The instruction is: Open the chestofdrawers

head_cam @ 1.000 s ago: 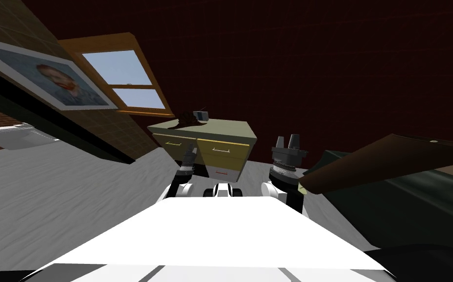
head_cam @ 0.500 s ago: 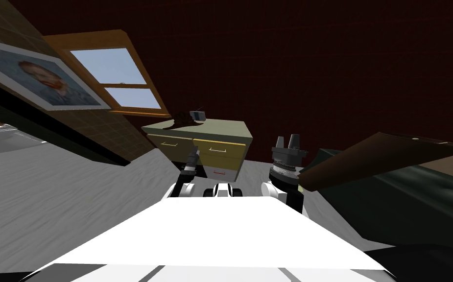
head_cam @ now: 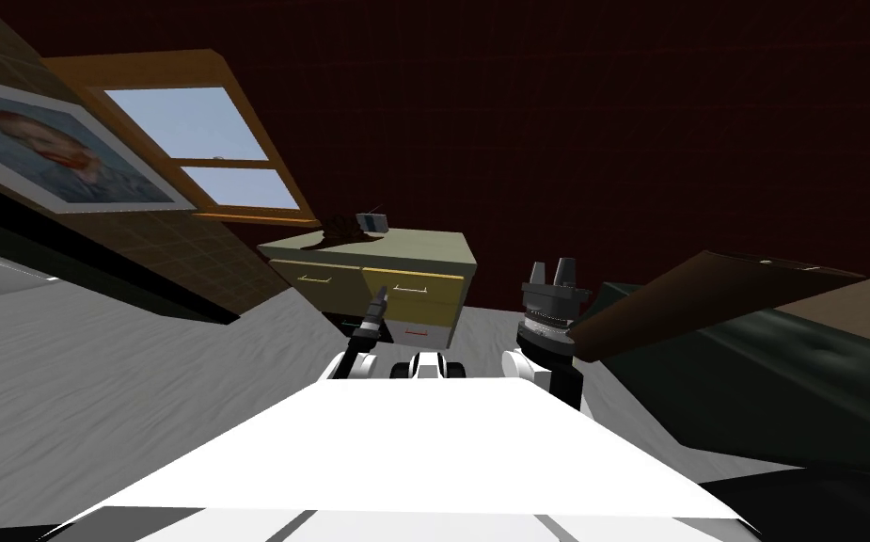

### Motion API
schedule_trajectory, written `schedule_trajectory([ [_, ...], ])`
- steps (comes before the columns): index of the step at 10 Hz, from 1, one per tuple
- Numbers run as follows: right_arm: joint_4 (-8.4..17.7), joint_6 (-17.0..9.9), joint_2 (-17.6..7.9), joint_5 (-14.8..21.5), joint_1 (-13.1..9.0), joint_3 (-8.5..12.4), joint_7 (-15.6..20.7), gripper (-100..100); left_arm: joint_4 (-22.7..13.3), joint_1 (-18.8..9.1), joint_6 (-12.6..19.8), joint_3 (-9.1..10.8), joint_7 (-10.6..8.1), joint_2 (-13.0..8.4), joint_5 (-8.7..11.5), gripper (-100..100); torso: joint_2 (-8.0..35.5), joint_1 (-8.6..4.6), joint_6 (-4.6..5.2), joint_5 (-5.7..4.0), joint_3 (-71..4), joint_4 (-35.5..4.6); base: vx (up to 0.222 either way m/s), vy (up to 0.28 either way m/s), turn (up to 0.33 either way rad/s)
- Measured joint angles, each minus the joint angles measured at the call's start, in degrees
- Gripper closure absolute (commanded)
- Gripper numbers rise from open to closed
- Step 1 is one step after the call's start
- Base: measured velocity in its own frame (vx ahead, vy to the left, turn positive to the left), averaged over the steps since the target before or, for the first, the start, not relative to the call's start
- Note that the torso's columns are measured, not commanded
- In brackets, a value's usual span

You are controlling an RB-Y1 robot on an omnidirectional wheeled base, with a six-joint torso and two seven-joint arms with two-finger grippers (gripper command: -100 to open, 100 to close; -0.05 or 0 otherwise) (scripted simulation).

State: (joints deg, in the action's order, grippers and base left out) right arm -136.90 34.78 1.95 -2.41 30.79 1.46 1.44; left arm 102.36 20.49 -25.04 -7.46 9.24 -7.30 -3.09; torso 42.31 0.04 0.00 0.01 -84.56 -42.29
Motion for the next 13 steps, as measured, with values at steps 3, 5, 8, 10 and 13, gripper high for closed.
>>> schedule_trajectory([
  [3, 0.0, 0.0, 0.0, 0.0, 0.0, 0.0, 0.0, 0, -3.6, -1.2, 0.7, -0.60, 0.48, -0.1, -1.1, -100, 0.0, -0.07, 0.00, -0.02, 0.0, 0.0, -0.001, -0.043, -0.040],
  [5, 0.0, 0.0, 0.0, 0.0, 0.0, 0.0, 0.0, 0, -2.7, -1.1, 1.6, -0.60, 0.45, -0.2, -1.1, -100, -0.2, 0.06, 0.00, 0.02, -0.1, 0.0, 0.074, -0.005, -0.015],
  [8, 0.0, 0.0, 0.0, 0.0, 0.0, 0.0, 0.0, 0, -2.1, -1.0, 2.4, -0.65, 0.44, -0.2, -1.1, 100, 0.3, -0.06, 0.00, -0.01, 0.2, -0.1, -0.022, -0.005, 0.012],
  [10, 0.0, 0.0, 0.0, 0.0, 0.0, 0.0, 0.0, 0, -2.9, -1.2, 1.1, -0.68, 0.43, -0.2, -1.1, -100, -0.2, 0.05, 0.02, 0.03, -0.1, 0.1, -0.031, -0.014, -0.009],
  [13, 0.0, 0.0, 0.0, 0.0, 0.0, 0.0, 0.0, 0, -0.6, -0.7, 3.8, -1.09, 0.11, -0.3, -0.9, -100, -0.1, -0.13, 0.00, -0.04, -0.1, 0.0, -0.008, -0.048, -0.011],
])
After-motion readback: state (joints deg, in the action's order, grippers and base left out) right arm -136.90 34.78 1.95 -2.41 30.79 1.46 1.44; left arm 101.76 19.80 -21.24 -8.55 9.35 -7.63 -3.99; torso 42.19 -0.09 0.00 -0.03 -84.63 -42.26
